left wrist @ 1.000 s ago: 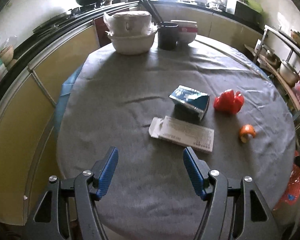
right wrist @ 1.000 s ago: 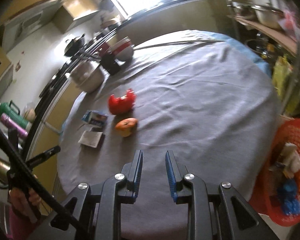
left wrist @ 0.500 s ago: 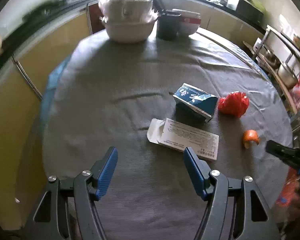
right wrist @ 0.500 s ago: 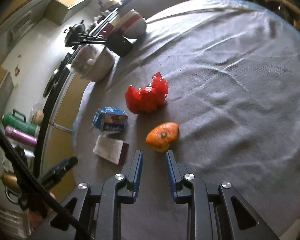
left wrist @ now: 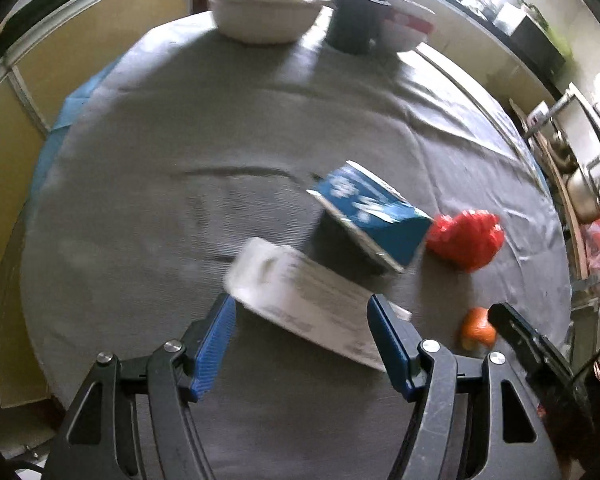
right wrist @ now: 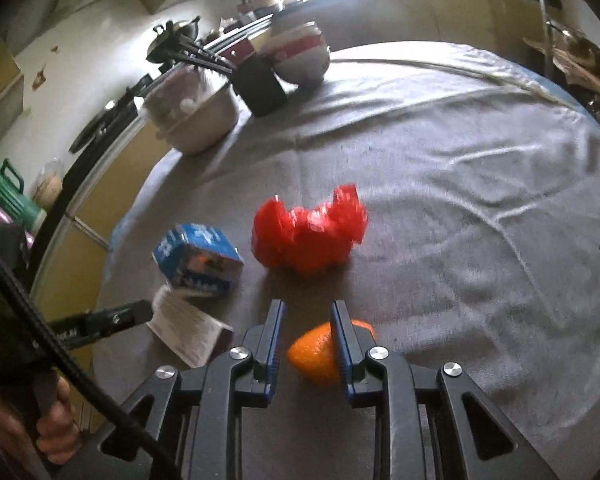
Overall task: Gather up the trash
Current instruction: 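Grasp the whole orange with the right tool while the left tool approaches the white medicine box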
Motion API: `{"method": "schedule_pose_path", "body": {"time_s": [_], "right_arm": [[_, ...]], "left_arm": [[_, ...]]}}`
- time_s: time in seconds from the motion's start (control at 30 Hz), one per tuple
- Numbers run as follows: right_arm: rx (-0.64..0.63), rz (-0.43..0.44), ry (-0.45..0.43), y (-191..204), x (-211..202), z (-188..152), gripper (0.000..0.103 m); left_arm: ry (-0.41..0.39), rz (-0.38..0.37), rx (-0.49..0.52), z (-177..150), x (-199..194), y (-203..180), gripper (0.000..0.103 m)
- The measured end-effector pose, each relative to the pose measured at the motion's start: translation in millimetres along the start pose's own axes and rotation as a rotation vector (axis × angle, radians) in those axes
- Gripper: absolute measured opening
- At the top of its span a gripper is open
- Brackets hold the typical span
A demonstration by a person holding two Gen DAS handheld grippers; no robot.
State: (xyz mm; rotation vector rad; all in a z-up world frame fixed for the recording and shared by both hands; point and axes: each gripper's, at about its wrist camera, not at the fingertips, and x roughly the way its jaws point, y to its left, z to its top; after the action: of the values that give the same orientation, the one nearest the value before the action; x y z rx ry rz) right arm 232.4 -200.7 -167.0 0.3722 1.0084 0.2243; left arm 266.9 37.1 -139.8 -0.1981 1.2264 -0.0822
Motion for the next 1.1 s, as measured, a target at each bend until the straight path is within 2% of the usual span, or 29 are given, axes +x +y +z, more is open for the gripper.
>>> {"method": "schedule_pose_path", "body": {"time_s": [0.3,0.47,0.6,0.8,0.9,0.97,1.03,1.1], "right_arm": [[0.039,0.067,0.019,-12.5,-18.5,-27.0,0.027],[0.03,0.067,0.059,-11.6,-20.6,-42.4,0.027],[0.028,0.057,0.036,-13.6,-27.9,-48.6,0.028],[0.034,0.037,0.004,-14.9,-36.1,-38.4,0.028],[0.028,0.007,-0.005,-13.5,-33.2,-27.7,0.028],[0.008,-0.017,0.002,-10.1,-27.0,-21.3,0.038],[-0.013,-0.031,-0.001,-6.9,-22.0,-18.1,0.067],[-0.043,-0.04,-0.011,-2.0,-16.3,-17.0,0.067]], "left_arm": [[0.002,0.114,-0.007,6.7,21.1,-24.9,0.069],[-0.025,0.159,0.066,2.5,24.4,-32.7,0.071],[-0.026,0.186,0.102,-0.4,23.5,-31.5,0.074],[-0.014,0.149,0.13,-5.6,17.5,-15.0,0.074],[0.007,0.123,0.111,-6.6,16.0,-5.6,0.074],[0.034,0.104,0.073,-7.4,12.7,2.7,0.073],[0.05,0.081,0.014,-8.8,8.3,11.3,0.073],[0.054,0.05,-0.036,-8.9,3.9,16.5,0.073]]}}
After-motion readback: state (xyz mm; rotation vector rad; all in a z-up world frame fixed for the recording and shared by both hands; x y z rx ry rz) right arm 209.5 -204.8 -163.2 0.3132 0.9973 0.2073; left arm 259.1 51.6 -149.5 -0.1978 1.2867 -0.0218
